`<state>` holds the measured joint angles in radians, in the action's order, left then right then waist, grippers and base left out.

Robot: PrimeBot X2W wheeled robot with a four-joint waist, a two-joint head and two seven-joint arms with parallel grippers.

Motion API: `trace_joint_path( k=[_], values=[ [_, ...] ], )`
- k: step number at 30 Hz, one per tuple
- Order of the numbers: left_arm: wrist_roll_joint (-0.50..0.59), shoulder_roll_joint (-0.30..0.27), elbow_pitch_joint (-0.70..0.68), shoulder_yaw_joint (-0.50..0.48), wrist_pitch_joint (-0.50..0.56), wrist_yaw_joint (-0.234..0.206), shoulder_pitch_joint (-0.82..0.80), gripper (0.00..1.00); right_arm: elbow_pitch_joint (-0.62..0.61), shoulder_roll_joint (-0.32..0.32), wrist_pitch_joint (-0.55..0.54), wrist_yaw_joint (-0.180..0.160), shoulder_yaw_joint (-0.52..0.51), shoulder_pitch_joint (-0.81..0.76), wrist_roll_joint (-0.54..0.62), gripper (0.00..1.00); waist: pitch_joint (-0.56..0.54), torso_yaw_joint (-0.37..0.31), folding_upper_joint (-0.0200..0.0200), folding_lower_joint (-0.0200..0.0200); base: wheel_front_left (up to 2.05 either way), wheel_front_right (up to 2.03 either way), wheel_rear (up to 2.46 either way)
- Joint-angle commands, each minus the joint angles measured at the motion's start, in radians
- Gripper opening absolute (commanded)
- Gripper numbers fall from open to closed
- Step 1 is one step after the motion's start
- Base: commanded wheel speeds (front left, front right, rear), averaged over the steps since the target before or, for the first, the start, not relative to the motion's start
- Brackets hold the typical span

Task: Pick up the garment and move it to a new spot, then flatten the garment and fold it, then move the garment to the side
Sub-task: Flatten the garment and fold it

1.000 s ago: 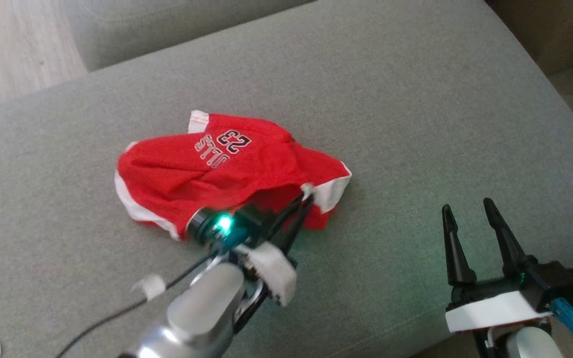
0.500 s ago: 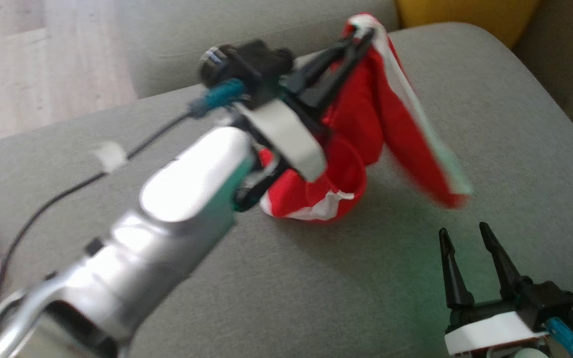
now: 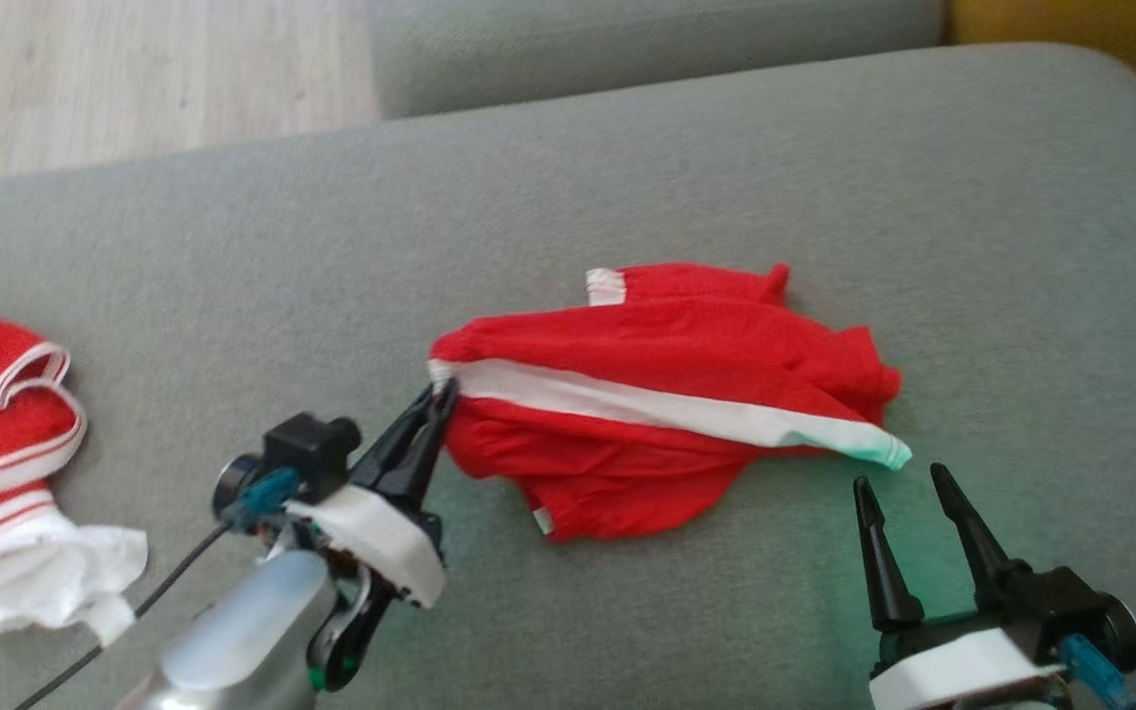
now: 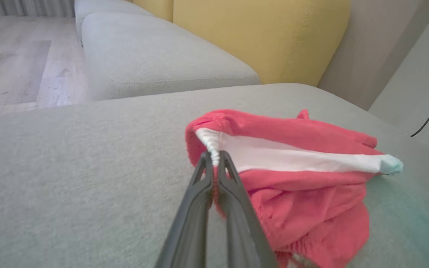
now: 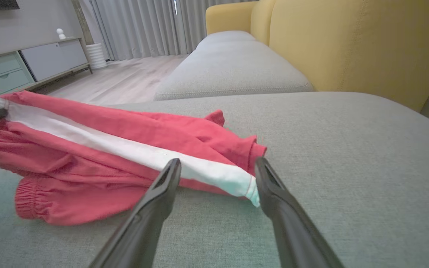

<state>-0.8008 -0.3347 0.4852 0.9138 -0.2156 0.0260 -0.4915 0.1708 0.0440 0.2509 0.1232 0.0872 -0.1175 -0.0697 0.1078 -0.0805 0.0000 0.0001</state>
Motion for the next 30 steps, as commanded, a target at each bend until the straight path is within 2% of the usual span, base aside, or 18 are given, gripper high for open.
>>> trace_joint_path(
  k=[1, 8, 18, 19, 20, 22, 26, 30],
  values=[
    [0.000, -0.028, -0.019, -0.053, -0.019, -0.007, -0.046, 0.00, -0.016, 0.006, 0.011, 0.008, 0.020, 0.043, 0.008, 1.00, 0.026, 0.030, 0.0000, -0.0001, 0.00, 0.00, 0.00],
    [0.015, -0.021, -0.003, -0.077, -0.038, -0.013, -0.033, 0.00, 0.110, 0.006, 0.011, 0.008, -0.007, 0.090, 0.091, 1.00, 0.046, 0.077, 0.0000, -0.0001, 0.00, 0.00, 0.00],
    [0.040, -0.001, 0.015, -0.076, -0.043, -0.007, -0.047, 0.00, 0.221, 0.006, 0.011, 0.008, -0.006, 0.173, 0.105, 1.00, 0.054, 0.101, 0.0000, -0.0001, 0.00, 0.00, 0.00],
    [0.042, 0.000, 0.017, -0.076, -0.043, -0.006, -0.050, 0.00, 0.231, 0.006, 0.011, 0.008, -0.001, 0.180, 0.103, 0.89, 0.055, 0.101, 0.0000, -0.0001, 0.00, 0.00, 0.00],
    [0.043, 0.001, 0.018, -0.078, -0.043, -0.006, -0.052, 0.00, 0.234, 0.006, 0.011, 0.008, 0.002, 0.188, 0.101, 0.54, 0.057, 0.101, 0.0000, -0.0001, 0.00, 0.00, 0.00],
    [0.047, -0.001, 0.020, -0.080, -0.044, -0.006, -0.057, 0.00, 0.239, 0.006, 0.011, 0.008, 0.015, 0.203, 0.099, 0.00, 0.063, 0.101, 0.0000, -0.0001, 0.00, 0.00, 0.00],
    [0.061, -0.012, 0.022, -0.086, -0.044, -0.011, -0.068, 0.00, 0.224, 0.006, 0.011, 0.008, 0.020, 0.232, 0.104, 0.00, 0.070, 0.094, 0.0000, -0.0001, 0.00, 0.00, 0.00],
    [0.096, -0.032, 0.000, -0.097, -0.045, -0.017, -0.111, 0.00, 0.144, 0.006, 0.011, 0.008, -0.026, 0.276, 0.118, 0.00, 0.086, 0.084, 0.0000, -0.0001, 0.00, 0.00, 0.00]
  ],
)
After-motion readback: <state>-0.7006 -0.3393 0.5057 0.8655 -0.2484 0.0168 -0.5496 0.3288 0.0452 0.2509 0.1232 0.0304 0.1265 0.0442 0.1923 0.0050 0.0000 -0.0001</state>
